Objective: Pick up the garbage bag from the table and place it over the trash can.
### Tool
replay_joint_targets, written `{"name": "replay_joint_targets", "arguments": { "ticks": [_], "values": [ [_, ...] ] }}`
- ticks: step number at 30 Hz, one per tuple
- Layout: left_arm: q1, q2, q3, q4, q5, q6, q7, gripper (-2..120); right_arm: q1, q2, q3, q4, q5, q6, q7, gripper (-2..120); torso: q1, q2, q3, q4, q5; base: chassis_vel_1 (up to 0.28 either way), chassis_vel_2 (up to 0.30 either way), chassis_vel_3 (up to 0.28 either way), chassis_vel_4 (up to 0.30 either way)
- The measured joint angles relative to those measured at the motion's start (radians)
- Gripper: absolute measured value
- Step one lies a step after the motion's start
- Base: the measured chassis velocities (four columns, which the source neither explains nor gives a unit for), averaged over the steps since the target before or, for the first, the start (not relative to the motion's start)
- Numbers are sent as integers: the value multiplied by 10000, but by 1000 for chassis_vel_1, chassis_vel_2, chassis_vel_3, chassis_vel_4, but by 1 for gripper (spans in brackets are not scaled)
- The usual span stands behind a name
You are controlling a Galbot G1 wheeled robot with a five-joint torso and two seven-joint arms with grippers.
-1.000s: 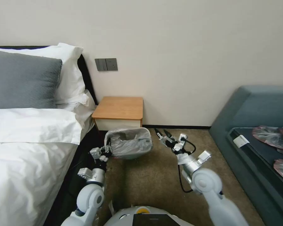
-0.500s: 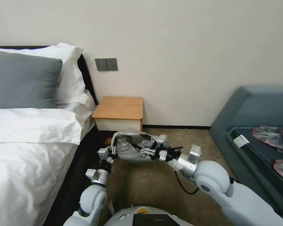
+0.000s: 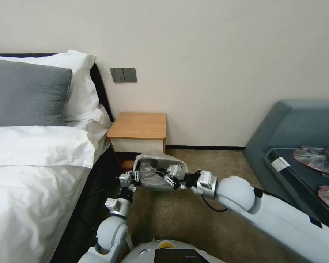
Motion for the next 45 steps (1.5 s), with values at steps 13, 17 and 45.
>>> {"name": "replay_joint_targets", "arguments": {
  "ticks": [13, 17, 45],
  "values": [
    [115, -50, -196, -271, 486, -266, 465, 5, 3161, 277, -2972, -1064, 764, -1734, 1278, 0, 1, 0, 1, 1, 0, 0, 0, 0, 0],
    [134, -31, -219, -319, 493, -282, 522, 5, 3854, 414, -3601, -1063, 987, -2248, 1654, 0, 1, 0, 0, -2, -1, 0, 0, 0, 0],
    [84, -108, -290, -647, 330, -283, 682, 5, 6737, 2797, -7193, -3227, 1953, -2702, 3821, 0, 0, 0, 0, -1, 0, 0, 0, 0, 0]
  ]
}}
